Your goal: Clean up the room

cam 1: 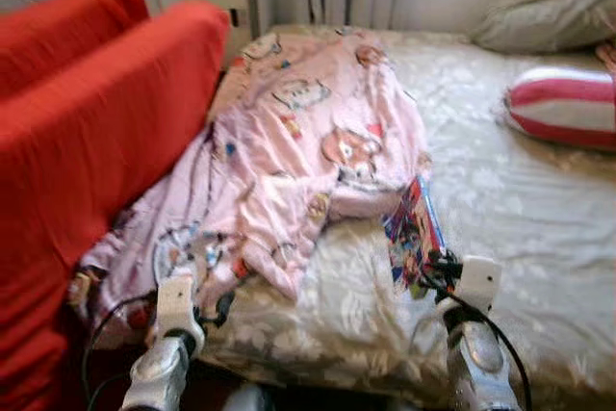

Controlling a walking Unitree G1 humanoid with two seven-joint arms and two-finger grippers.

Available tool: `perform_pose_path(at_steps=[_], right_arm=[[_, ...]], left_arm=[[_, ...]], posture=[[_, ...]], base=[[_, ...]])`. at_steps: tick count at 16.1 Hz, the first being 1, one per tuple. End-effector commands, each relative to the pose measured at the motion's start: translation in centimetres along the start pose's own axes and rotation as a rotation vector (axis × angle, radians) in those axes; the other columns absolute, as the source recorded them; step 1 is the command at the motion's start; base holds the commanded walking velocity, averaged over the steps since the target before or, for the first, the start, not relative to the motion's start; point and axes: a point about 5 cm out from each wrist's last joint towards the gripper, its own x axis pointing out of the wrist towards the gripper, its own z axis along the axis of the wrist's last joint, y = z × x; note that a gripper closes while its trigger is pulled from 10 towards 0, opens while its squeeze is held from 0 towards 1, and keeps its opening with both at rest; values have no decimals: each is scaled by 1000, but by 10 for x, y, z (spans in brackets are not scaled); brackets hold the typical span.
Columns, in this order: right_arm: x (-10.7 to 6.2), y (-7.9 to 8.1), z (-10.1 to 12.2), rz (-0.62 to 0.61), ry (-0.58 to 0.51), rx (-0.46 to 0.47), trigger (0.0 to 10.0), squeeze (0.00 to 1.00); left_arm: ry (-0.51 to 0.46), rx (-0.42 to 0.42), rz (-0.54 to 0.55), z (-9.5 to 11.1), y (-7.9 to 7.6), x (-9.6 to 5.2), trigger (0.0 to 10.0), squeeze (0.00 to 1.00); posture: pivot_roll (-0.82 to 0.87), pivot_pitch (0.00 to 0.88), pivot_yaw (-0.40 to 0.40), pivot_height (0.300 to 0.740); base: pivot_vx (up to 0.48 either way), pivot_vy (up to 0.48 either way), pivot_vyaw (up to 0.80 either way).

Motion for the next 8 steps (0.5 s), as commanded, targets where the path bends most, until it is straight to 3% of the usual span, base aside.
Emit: perform_pose_path(at_steps=[1,3,6,8], right_arm=[[3,0,10,1,-54,26,10000,0],[3,0,11,1,-55,32,10000,0],[5,-1,11,-13,-46,0,10000,0],[5,-4,12,-32,-47,-5,10000,0]], left_arm=[[72,-33,35,-15,6,-5,10000,0],[97,-43,41,-20,7,-8,10000,0],[225,-35,91,-47,16,-20,10000,0],[238,-28,116,-50,18,-22,10000,0]], posture=[[34,17,-26,731],[34,17,-26,736],[24,0,-42,740],[22,0,-43,740]], base=[[0,0,0],[0,0,0],[0,0,0],[0,0,0]])
